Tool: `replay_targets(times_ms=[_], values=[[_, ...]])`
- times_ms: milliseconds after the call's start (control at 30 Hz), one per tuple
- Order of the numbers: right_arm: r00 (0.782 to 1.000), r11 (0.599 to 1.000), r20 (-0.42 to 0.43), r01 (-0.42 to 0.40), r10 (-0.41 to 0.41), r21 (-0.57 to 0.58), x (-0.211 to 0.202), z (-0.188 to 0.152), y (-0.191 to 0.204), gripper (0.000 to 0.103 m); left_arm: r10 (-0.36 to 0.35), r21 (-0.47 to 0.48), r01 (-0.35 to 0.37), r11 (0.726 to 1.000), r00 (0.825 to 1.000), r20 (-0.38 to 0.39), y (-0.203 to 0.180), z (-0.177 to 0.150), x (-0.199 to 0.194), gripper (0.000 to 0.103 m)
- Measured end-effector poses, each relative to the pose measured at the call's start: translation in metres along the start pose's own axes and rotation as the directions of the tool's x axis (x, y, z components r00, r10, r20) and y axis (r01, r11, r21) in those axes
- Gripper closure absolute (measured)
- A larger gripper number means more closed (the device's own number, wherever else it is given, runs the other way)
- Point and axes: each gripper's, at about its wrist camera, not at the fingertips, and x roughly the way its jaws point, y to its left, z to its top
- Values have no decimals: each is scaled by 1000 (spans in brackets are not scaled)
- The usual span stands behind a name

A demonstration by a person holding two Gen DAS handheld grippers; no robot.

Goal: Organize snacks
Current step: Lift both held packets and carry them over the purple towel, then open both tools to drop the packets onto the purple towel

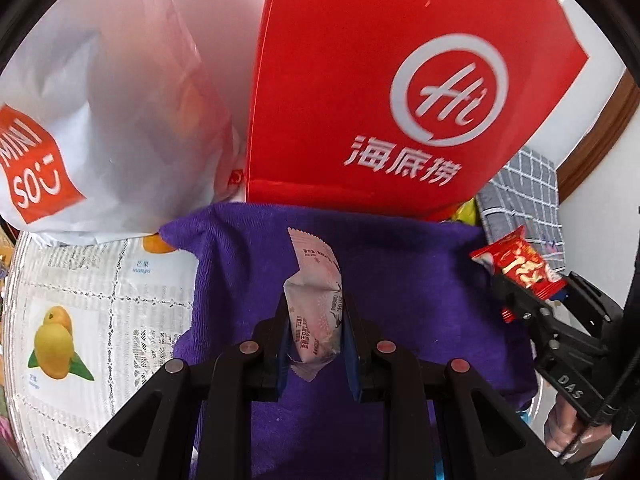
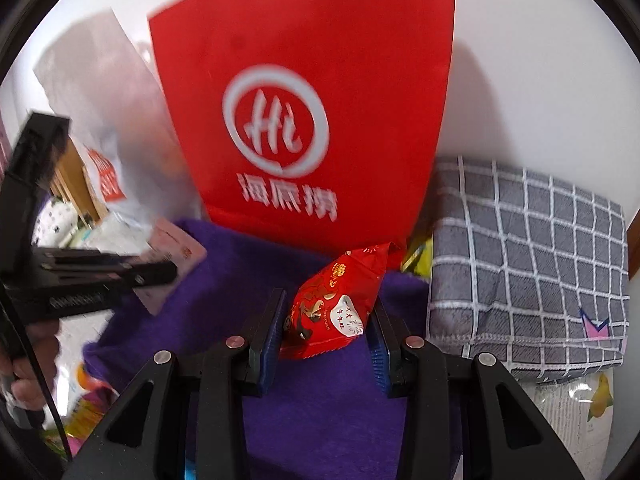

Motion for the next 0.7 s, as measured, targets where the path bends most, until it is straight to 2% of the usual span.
replay_targets(times_ms=[233, 700], values=[[995, 1000, -102, -3, 1, -15, 31, -11, -3, 65, -5, -18, 3, 1000, 997, -74, 4, -4, 25, 82], [986, 1000, -168, 14, -18, -26, 44, -18, 1, 65, 1, -9, -2, 1000, 992, -123, -15, -10, 48, 82]])
